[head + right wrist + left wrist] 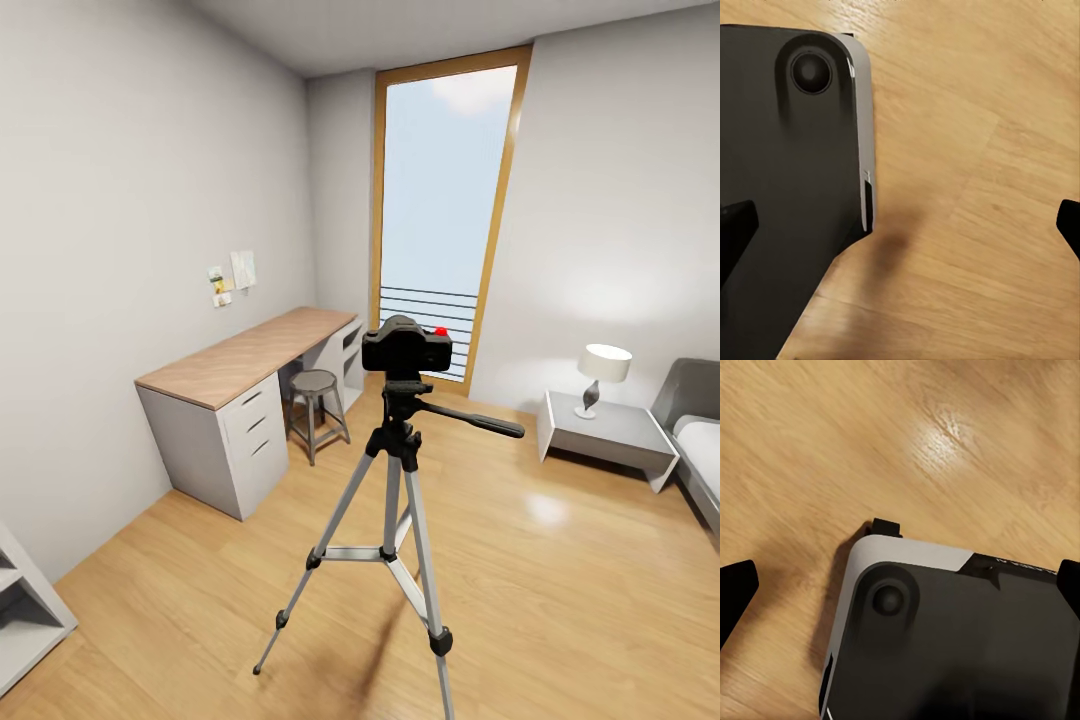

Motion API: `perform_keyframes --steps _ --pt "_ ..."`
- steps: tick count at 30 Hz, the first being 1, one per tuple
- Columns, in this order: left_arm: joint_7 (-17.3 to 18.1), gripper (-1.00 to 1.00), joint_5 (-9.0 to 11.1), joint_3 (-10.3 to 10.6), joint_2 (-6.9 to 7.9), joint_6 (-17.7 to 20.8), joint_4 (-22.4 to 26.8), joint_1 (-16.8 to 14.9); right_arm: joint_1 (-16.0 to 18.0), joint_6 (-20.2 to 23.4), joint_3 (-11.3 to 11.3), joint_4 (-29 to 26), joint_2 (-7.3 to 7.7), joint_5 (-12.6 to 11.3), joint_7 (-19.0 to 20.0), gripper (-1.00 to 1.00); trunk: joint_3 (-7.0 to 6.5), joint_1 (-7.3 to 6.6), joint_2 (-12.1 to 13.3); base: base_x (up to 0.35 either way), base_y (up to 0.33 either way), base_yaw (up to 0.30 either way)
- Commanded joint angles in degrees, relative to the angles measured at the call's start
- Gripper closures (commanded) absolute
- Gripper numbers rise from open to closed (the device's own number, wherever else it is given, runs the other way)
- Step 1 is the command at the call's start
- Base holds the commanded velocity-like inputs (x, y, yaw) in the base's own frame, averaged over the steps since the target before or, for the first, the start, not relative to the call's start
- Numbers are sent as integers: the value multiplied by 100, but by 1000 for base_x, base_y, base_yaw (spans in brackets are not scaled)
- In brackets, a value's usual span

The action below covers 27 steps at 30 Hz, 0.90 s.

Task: Attach the digital camera to the camera tripod in the bedroom.

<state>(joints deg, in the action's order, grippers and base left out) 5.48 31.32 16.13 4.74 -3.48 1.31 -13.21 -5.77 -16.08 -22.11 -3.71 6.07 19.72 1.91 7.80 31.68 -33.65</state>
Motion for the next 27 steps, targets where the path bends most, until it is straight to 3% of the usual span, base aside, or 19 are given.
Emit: perform_keyframes --steps 1,27 --pt "24 -100 58 48 1 -17 -8 -5 -2 -11 -49 -8 -1 40 20 -100 8 2 -7 0 0 0" --pt "24 -100 60 66 13 -21 -7 -6 2 1 -84 -94 -9 80 28 -100 8 2 -7 0 0 0"
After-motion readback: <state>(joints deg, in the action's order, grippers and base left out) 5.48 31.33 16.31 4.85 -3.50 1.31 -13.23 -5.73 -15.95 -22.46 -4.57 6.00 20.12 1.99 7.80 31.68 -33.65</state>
